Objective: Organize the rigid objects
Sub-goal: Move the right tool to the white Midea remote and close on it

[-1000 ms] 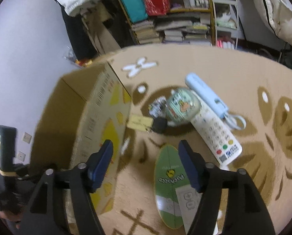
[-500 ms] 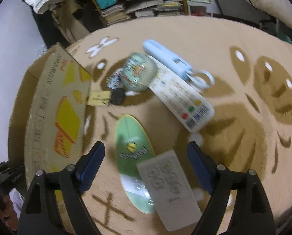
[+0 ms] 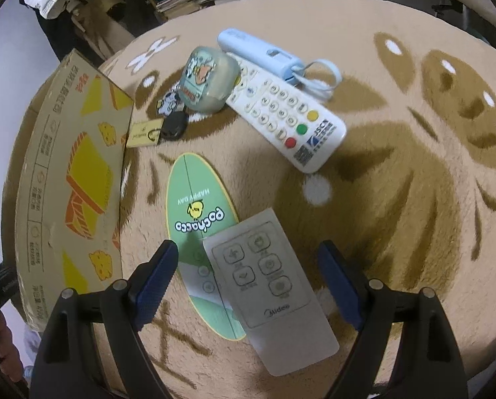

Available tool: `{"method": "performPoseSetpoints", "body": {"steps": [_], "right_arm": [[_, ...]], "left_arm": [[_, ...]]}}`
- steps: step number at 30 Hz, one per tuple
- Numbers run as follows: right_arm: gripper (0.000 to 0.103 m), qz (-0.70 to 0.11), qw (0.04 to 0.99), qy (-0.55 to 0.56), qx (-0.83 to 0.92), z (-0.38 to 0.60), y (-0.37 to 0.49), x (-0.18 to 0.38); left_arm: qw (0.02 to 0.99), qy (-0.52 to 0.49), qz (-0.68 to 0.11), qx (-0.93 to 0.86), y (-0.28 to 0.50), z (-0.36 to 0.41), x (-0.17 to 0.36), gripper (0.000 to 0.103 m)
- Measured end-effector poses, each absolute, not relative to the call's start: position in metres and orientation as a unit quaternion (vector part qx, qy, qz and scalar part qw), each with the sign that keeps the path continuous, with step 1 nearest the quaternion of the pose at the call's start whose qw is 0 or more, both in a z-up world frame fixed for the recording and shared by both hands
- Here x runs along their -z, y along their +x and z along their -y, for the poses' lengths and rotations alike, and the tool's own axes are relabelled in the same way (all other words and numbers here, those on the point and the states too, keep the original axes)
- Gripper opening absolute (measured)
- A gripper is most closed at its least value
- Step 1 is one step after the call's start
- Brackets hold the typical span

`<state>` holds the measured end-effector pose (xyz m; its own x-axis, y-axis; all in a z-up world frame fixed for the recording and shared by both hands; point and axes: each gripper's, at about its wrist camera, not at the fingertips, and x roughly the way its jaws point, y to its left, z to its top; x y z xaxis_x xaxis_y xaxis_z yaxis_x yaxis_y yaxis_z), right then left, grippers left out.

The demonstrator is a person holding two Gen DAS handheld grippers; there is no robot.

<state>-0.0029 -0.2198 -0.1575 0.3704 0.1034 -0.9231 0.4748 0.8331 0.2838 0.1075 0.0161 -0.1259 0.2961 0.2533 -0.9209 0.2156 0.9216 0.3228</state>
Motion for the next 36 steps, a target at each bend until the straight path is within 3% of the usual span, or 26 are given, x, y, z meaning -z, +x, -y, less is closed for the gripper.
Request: {"method": "performPoseSetpoints", "body": {"steps": [6,16,36], "right_arm": [[0.065,-0.56,0.782,0.243,0.122,0.216,-0.003,0.162],[0.056,-0.56,0.789,0.22,0.122,0.212,0.0,0.159],[0.057,-0.55,0.797,0.216,0.126,0.213,0.012,0.16]], "left_arm": [[0.78,0.199,-0.593,-0.013,0.108,-0.016,0.126,0.024],[0.78,0.2,-0.593,-0.013,0.107,-0.016,0.126,0.024],[0.78,0.202,-0.592,-0.014,0.107,-0.016,0.126,0.024]]}}
